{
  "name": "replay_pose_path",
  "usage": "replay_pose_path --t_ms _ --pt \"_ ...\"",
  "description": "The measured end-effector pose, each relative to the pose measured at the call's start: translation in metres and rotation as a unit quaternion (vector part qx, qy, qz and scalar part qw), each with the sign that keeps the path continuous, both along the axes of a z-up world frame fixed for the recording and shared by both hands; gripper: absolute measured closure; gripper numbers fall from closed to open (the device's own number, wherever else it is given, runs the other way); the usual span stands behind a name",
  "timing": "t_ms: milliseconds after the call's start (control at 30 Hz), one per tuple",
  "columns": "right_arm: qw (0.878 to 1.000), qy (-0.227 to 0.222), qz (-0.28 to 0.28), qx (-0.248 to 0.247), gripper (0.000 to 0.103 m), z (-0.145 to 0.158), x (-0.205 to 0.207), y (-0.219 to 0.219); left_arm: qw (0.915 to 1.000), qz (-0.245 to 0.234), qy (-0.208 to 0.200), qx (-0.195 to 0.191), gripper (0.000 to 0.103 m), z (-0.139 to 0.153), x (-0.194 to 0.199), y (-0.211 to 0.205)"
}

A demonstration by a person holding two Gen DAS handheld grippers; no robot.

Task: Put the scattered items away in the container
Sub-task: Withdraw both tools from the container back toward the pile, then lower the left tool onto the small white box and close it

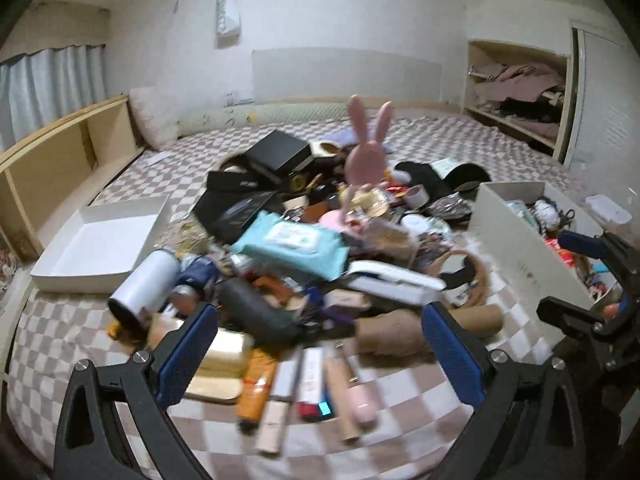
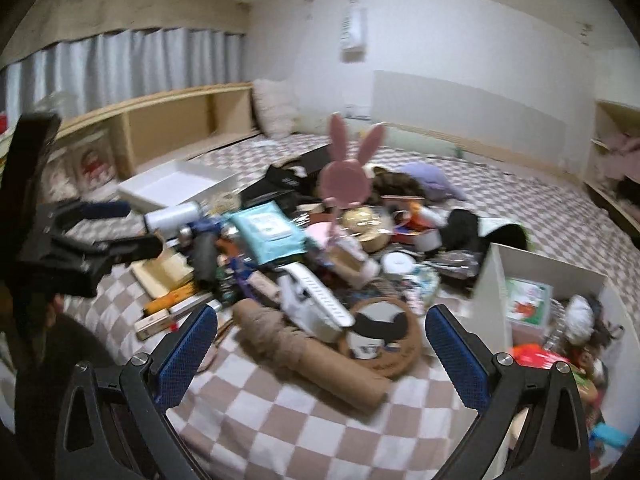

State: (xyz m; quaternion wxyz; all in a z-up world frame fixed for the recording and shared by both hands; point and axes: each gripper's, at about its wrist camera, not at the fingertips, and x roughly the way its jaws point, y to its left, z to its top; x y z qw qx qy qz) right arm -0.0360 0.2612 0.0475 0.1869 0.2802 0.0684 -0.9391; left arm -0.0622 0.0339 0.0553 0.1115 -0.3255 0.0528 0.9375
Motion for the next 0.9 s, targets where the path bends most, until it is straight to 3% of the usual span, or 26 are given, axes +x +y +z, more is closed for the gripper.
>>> replay_pose_path --t_ms 200,400,500,633,700,900 --pt "0.999 -0.029 0.023 0.037 0.000 -0.019 -0.013 -0.035 0.9994 -0.022 -0.001 -0.028 0.001 -0.009 -0.002 -0.030" --pt "0.994 -0.068 0.064 0.054 0.000 -0.043 -0.024 -0.067 0.9956 -0.065 -0.065 0.015 0.003 -0.027 -0.009 -0.053" --pt "0.992 -0.084 0.076 0.053 0.000 -0.055 -0.028 -0.081 0.9903 -0.097 -0.097 0.022 0.020 -0.039 -0.010 -0.053" --pt "0.990 -0.111 0.084 0.039 0.000 -0.073 -0.035 -0.092 0.9827 -0.135 -0.127 0.003 0.025 -0.055 -0.006 -0.047" --pt "0.989 -0.123 0.084 0.024 0.001 -0.082 -0.036 -0.094 0.9781 -0.147 -0.147 -0.004 0.035 -0.064 -0.006 -0.045" --pt "0.984 -0.155 0.084 -0.014 0.001 -0.104 -0.039 -0.089 0.9617 -0.175 -0.201 -0.064 0.053 -0.086 -0.013 -0.036"
